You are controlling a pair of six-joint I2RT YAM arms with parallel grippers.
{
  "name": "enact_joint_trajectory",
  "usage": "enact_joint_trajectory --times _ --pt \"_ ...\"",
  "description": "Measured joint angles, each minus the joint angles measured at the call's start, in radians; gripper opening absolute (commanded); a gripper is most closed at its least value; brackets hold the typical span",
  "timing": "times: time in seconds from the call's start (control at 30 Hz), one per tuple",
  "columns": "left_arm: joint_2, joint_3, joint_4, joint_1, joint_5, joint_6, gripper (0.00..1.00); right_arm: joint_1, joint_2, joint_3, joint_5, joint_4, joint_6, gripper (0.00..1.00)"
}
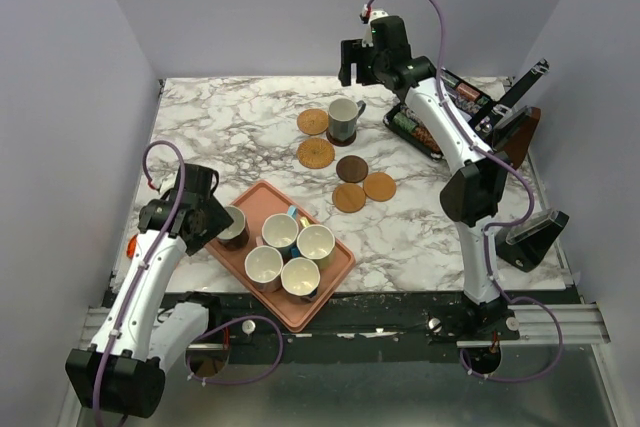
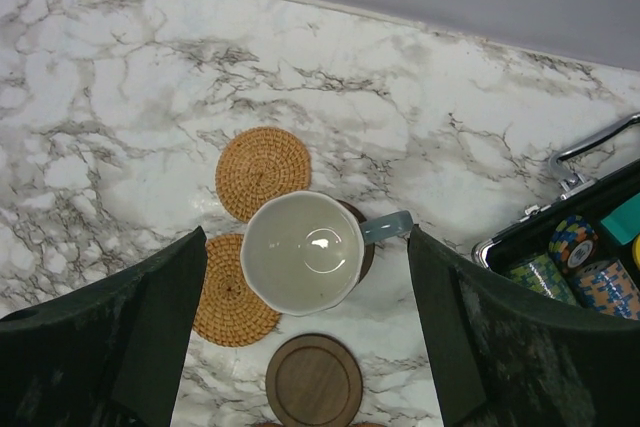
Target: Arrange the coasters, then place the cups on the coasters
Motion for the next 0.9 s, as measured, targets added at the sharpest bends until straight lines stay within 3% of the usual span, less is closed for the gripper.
enact_joint_trajectory --times 0.17,0.33,0.53,0.73,0.8,0.9 --pt "0.002 -0.064 0.036 0.011 0.038 -0.029 0.28 0.000 0.000 -0.021 -0.007 0.000 0.003 0.89" --pt "0.036 -0.070 0.063 0.014 0.032 -0.015 0.00 0.000 -0.002 -0.031 -0.008 0.000 0.003 0.89" --pt "0.114 -0.025 0.103 0.018 0.032 0.097 0.00 0.000 -0.007 -0.064 -0.007 0.000 0.003 0.89" --pt "0.194 0.050 0.190 0.018 0.082 0.370 0.00 0.000 -0.009 -0.087 -0.007 -0.001 0.002 0.88" --pt "0.239 0.097 0.219 0.019 0.159 0.517 0.00 0.000 -0.010 -0.088 -0.007 -0.001 0.002 0.89" --pt "0.318 0.153 0.271 0.019 0.222 0.614 0.00 0.000 -0.017 -0.093 -0.007 -0.001 0.002 0.89"
